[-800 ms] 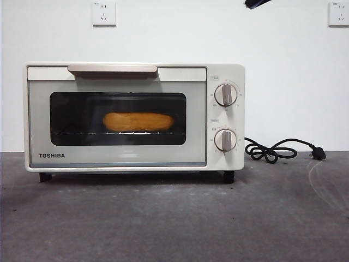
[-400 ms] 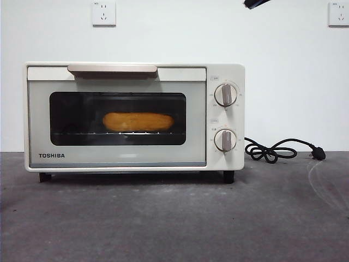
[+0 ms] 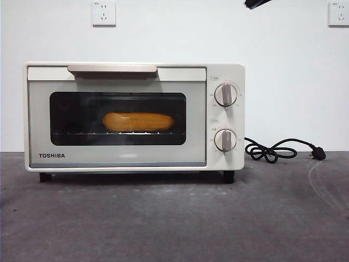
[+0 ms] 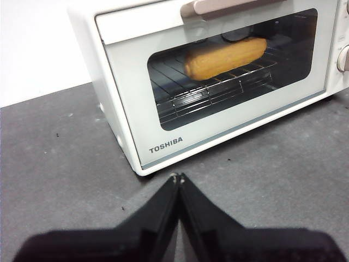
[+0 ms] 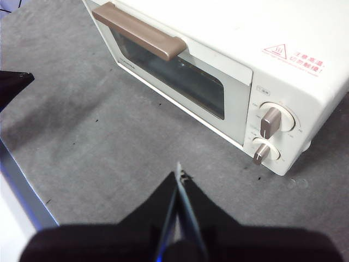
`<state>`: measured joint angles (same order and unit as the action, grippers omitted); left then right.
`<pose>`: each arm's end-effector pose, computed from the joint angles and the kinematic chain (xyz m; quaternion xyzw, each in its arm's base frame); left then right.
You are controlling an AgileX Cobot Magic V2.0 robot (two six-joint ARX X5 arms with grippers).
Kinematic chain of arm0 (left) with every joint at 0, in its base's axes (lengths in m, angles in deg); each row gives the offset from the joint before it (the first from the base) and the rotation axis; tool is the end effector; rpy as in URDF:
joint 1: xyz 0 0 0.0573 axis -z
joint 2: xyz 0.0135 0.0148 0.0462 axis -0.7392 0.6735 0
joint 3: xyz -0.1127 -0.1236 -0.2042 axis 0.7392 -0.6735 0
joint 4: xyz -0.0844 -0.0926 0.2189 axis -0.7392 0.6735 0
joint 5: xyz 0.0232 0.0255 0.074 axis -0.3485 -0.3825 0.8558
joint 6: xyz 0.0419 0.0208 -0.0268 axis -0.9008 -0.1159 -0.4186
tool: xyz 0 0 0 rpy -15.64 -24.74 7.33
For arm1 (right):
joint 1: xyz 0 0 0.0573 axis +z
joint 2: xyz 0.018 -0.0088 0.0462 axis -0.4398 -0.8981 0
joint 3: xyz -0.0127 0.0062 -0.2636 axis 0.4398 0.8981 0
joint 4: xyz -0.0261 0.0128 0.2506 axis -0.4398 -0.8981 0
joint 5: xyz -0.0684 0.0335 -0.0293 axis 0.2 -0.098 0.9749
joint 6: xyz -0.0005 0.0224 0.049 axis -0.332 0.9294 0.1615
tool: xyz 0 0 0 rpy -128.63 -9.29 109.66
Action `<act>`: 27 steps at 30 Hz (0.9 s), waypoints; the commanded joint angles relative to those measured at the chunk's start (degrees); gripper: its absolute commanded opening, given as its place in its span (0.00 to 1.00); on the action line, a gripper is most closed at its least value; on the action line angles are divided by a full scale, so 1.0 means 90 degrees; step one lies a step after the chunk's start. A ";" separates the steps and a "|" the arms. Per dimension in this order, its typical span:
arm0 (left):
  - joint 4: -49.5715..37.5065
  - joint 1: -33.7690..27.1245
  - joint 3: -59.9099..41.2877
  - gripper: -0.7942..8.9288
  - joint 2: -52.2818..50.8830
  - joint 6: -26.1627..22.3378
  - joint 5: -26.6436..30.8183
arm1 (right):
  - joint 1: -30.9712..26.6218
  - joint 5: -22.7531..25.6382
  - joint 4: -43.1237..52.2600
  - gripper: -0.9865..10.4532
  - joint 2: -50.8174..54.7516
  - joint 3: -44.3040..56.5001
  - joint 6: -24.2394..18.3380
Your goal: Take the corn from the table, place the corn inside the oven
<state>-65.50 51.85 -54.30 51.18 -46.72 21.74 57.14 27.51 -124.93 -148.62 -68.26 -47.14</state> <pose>0.0944 -0.0139 0.1534 0.0920 0.0602 -0.1667 0.9799 0.1776 0.1163 0.3476 -0.0783 0.3082 0.3903 0.8640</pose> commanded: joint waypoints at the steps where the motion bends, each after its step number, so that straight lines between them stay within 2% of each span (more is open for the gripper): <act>1: -0.0046 -0.0015 -0.0046 0.08 0.0000 -0.0034 -0.0002 | 0.0002 0.0002 0.0039 0.08 -0.0005 -0.0022 0.0044; 21: -0.0046 -0.0015 -0.0046 0.08 0.0313 -0.0034 -0.0005 | 0.0005 0.0002 -0.0005 0.08 -0.0002 -0.0022 0.0061; 23: -0.0046 -0.0015 -0.0046 0.08 0.0352 -0.0034 -0.0002 | -0.0007 0.0194 -0.0114 0.08 0.0017 -0.0022 -0.0340; 27: -0.0046 -0.0015 -0.0046 0.08 0.0432 -0.0034 -0.0005 | -0.0350 0.1066 -0.0041 0.09 0.0078 0.0007 -0.1246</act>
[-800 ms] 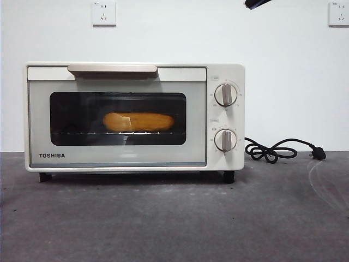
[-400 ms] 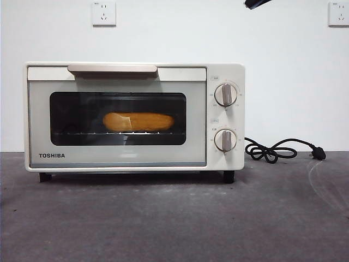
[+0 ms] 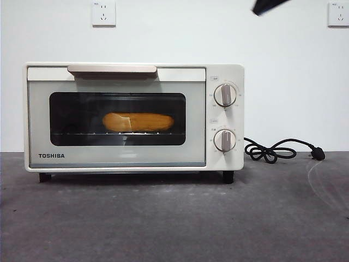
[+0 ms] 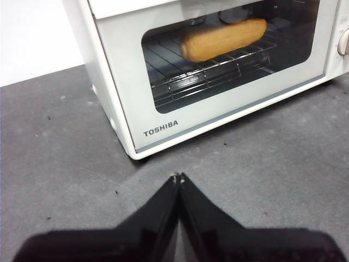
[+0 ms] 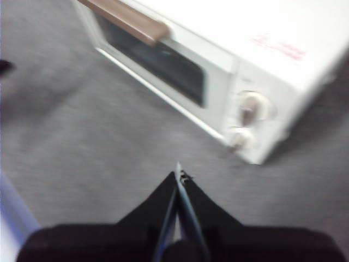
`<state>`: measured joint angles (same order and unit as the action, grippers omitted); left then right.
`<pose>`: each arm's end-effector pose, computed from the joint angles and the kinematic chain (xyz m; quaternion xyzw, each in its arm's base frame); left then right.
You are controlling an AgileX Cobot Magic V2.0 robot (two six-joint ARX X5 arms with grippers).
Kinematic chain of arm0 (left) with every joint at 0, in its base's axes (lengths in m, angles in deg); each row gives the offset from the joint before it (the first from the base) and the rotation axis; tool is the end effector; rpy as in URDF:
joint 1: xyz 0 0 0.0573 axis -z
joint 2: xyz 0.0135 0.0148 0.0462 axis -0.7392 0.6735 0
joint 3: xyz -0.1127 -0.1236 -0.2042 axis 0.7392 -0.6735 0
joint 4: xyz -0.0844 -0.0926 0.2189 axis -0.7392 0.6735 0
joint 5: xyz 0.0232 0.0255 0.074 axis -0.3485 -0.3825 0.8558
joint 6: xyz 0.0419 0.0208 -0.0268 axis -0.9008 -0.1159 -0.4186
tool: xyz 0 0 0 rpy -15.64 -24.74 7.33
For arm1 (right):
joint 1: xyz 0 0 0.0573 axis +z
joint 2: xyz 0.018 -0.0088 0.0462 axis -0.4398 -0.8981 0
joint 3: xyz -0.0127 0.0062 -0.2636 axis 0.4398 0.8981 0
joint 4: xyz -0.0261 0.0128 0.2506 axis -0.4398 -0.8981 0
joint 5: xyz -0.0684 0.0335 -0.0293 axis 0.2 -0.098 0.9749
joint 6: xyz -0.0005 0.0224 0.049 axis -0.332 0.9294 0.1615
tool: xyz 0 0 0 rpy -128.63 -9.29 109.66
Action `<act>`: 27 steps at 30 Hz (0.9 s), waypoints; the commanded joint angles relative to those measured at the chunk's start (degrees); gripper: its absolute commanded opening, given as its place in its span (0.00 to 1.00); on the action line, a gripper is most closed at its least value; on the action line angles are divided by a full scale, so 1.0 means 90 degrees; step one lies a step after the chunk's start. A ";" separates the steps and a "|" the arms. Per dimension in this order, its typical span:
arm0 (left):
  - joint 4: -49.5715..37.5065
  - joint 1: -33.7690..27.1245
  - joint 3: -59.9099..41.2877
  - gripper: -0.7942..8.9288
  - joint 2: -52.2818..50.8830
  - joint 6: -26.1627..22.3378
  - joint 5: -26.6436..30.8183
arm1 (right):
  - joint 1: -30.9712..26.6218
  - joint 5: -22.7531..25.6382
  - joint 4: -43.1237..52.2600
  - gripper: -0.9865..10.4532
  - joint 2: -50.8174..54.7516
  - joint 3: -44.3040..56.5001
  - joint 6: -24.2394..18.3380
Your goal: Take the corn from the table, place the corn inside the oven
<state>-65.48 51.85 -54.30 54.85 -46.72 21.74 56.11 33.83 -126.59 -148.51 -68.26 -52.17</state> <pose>0.0975 -0.0141 0.1485 0.0889 0.0921 -0.1694 0.9772 0.1798 0.1095 0.3453 -0.1348 0.3059 0.3467 0.8764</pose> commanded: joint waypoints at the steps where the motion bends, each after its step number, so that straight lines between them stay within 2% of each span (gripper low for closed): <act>1: -0.0049 -0.0015 -0.0046 0.08 0.0041 -0.0034 -0.0002 | -0.0393 0.0420 0.0265 0.09 0.0104 0.0046 -0.0714; 2: -0.0049 -0.0015 -0.0046 0.08 0.0058 -0.0034 -0.0002 | -0.0576 0.0410 0.0423 0.09 0.0160 0.0112 -0.0685; 5: -0.0049 -0.0015 -0.0046 0.08 0.0083 -0.0034 -0.0005 | -0.1309 0.0185 0.1100 0.09 0.0554 0.0627 -0.0192; 9: -0.0049 -0.0015 -0.0046 0.08 0.0102 -0.0034 -0.0005 | -0.2514 0.0121 0.2050 0.09 0.1506 0.1979 0.0430; 13: -0.0049 -0.0015 -0.0046 0.08 0.0109 -0.0034 -0.0005 | -0.3300 0.0129 0.2589 0.09 0.2827 0.3582 0.0505; 18: -0.0049 -0.0015 -0.0046 0.08 0.0129 -0.0034 -0.0002 | -0.3509 0.0126 0.2909 0.09 0.4481 0.5212 0.0488; 27: -0.0049 -0.0015 -0.0046 0.08 0.0138 -0.0034 -0.0002 | -0.3507 0.0080 0.2574 0.09 0.6693 0.6492 0.0580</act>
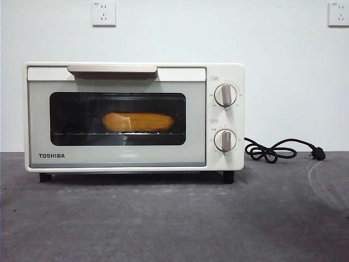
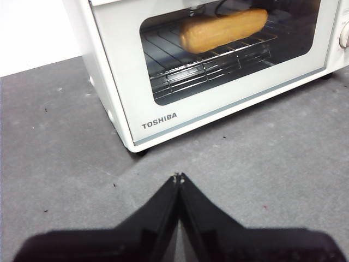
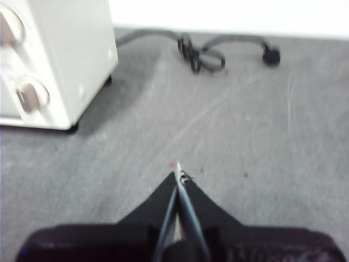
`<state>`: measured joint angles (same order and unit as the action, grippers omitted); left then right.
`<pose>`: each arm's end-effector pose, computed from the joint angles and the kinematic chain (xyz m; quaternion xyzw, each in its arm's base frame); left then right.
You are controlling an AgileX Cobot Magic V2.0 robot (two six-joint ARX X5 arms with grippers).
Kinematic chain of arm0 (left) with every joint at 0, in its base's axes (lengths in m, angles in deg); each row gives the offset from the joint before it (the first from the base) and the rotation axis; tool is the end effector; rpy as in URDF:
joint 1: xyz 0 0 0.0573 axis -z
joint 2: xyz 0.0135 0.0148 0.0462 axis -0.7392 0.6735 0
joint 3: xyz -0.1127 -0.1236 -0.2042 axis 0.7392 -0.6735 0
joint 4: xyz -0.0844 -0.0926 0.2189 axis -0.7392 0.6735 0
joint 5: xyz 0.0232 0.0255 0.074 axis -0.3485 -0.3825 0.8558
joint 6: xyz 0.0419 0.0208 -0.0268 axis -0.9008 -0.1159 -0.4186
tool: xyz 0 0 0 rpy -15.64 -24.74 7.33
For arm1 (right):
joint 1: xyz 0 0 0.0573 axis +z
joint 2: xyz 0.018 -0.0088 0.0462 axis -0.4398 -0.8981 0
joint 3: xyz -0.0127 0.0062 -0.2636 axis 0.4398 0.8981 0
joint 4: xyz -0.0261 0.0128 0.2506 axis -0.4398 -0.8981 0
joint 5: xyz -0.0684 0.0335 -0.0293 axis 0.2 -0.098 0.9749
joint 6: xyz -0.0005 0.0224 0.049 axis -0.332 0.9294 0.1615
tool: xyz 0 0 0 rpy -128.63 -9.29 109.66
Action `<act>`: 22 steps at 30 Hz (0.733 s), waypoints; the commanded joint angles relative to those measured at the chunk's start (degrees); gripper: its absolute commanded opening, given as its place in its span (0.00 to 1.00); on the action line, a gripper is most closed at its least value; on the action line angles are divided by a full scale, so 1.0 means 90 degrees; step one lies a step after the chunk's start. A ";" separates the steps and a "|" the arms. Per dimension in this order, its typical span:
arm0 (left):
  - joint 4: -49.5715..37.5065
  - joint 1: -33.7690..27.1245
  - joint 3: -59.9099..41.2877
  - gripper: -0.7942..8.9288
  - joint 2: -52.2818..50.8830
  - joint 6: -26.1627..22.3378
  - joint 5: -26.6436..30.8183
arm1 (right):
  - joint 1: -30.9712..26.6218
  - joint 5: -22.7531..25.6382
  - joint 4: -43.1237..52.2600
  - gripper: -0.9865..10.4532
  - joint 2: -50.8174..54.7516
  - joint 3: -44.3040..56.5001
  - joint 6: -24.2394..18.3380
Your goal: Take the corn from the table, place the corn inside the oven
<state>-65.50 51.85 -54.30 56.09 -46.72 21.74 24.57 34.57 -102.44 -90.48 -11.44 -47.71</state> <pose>0.0984 -0.0142 0.1468 0.0879 0.1026 -0.1703 0.9761 0.0904 0.0021 0.1722 -0.0342 0.1212 0.0700 0.9896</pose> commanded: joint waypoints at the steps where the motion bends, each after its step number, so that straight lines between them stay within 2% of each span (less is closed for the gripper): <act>1: -0.0046 -0.0015 -0.0046 0.08 0.0000 -0.0034 -0.0005 | 0.0000 -0.0002 -0.0223 0.09 0.0359 0.0243 0.0085; 4: -0.0046 -0.0015 -0.0046 0.08 0.0002 -0.0034 -0.0002 | 0.0000 0.0024 -0.0607 0.09 0.0345 0.0277 0.0073; 22: -0.0046 -0.0015 -0.0046 0.08 0.0027 -0.0034 -0.0005 | 0.0000 0.0172 -0.0653 0.09 0.0330 0.0270 0.0066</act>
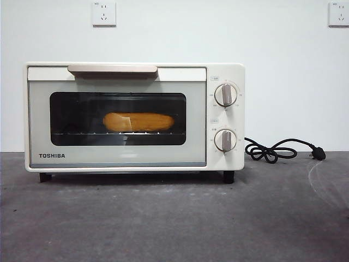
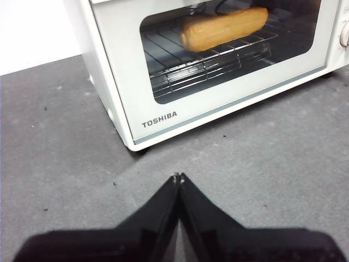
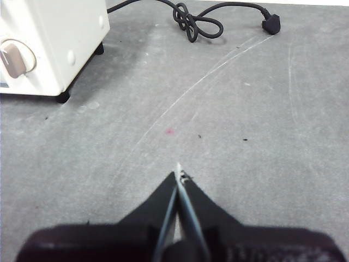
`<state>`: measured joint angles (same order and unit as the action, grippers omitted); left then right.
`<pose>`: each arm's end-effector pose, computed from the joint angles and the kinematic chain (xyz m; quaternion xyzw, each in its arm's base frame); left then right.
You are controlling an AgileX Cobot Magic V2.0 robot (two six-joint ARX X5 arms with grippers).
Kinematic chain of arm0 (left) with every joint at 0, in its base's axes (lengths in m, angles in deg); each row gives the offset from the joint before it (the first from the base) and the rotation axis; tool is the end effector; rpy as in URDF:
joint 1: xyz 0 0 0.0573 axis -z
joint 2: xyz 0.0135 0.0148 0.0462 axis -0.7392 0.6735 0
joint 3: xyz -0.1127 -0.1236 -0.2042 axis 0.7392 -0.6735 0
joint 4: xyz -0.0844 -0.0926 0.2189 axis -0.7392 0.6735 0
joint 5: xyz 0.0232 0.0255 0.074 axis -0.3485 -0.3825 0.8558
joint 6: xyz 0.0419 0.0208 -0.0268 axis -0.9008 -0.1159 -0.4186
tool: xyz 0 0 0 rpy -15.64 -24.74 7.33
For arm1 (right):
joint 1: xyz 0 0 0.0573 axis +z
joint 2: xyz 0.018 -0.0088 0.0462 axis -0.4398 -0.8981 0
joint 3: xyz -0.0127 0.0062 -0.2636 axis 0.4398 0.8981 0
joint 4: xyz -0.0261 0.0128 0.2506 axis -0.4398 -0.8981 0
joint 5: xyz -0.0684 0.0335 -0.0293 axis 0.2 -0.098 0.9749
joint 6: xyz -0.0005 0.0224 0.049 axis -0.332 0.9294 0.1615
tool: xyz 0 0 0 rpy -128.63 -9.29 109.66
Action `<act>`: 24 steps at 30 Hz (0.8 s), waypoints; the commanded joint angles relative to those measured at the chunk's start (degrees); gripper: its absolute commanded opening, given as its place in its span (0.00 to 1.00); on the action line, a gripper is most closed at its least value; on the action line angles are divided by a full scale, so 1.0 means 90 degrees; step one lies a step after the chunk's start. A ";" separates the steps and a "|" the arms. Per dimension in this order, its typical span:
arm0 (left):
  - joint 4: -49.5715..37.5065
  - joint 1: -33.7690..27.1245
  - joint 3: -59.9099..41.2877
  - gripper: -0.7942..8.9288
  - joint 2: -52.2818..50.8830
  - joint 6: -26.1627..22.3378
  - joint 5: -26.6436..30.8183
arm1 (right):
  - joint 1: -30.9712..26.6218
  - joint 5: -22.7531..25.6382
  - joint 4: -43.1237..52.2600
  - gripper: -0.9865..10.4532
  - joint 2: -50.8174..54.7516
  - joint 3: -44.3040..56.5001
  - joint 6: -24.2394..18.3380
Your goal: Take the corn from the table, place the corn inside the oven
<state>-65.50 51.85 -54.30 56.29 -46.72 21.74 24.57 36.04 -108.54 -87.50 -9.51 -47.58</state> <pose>0.0986 -0.0142 0.1465 0.0877 0.1043 -0.1704 0.9759 0.0861 0.0015 0.1547 -0.0310 0.1654 0.0588 0.9840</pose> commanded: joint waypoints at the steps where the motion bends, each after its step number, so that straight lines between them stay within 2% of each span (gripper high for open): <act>1: -0.0046 -0.0015 -0.0046 0.08 0.0005 -0.0034 -0.0005 | 0.0000 0.0010 0.0024 0.09 0.0000 0.0056 0.0051; 18: -0.0046 -0.0017 -0.0046 0.08 -0.0039 -0.0034 -0.0005 | 0.0000 0.0010 0.0024 0.09 0.0000 0.0056 0.0051; 24: -0.0046 -0.0015 -0.0046 0.08 -0.0583 -0.0034 -0.0002 | 0.0000 0.0010 0.0024 0.09 0.0000 0.0056 0.0051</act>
<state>-65.55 51.85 -54.30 51.42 -46.72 21.74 24.57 36.04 -108.58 -87.50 -9.51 -47.56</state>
